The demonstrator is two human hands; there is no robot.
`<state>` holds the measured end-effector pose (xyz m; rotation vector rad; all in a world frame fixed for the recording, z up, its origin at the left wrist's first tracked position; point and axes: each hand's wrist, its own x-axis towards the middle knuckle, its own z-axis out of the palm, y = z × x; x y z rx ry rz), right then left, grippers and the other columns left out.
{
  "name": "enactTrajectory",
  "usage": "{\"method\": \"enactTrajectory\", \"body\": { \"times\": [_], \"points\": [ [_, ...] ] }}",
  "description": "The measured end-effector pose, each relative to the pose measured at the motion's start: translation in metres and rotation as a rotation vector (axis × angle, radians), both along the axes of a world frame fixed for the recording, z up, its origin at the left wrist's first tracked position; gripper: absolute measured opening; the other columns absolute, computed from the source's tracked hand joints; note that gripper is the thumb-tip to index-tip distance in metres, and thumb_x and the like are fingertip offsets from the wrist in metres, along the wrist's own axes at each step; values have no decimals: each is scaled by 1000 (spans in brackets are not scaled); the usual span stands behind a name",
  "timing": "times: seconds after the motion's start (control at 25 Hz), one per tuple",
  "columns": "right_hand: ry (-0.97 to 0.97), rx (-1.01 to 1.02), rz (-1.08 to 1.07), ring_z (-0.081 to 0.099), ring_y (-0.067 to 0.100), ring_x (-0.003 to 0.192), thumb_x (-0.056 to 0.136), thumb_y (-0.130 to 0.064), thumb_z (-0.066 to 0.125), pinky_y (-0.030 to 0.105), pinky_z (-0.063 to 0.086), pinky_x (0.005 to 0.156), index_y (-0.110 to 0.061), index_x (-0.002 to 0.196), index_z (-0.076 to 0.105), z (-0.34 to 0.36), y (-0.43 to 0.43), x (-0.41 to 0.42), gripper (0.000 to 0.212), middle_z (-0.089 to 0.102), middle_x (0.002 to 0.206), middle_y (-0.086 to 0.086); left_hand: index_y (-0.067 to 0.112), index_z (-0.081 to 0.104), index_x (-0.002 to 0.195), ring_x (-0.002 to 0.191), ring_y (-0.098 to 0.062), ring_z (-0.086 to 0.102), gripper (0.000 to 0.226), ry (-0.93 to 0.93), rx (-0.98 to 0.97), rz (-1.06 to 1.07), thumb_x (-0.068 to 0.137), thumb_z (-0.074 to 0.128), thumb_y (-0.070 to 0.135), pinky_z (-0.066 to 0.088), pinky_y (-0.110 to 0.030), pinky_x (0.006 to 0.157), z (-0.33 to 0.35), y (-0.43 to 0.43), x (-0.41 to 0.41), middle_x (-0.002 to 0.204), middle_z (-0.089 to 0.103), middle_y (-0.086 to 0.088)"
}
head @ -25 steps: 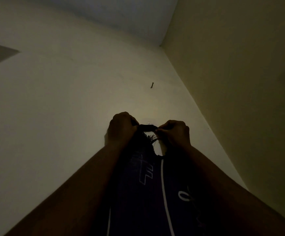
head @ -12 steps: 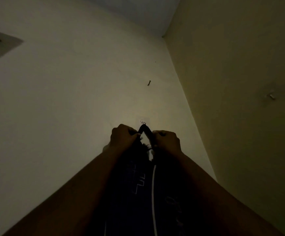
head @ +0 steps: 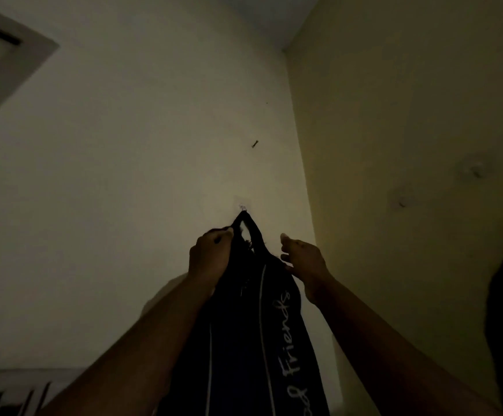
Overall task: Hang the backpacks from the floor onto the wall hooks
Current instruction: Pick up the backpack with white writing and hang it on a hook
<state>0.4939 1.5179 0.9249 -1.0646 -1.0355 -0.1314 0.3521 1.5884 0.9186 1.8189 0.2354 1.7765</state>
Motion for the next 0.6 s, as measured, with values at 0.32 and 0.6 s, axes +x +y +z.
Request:
{"method": "enactTrajectory", "body": {
  "times": [0.32,0.6],
  "points": [
    [273,-181,-33,52,24,108,95,-45,40,37,39,99,-6,130,50,-136,-107,-106,53,54,113,8,17,45,136,108,-17,50,52,226,-378,-482,93,40,47,38,-25,90,-140,-67,-71,126,53,-2],
    [420,-303,-169,38,27,136,93,-53,36,40,29,111,-13,141,39,-265,-198,-164,62,40,148,7,13,39,141,134,-27,40,56,362,-602,-535,94,38,44,31,-38,108,-277,-139,-105,148,41,-9]
  ]
}}
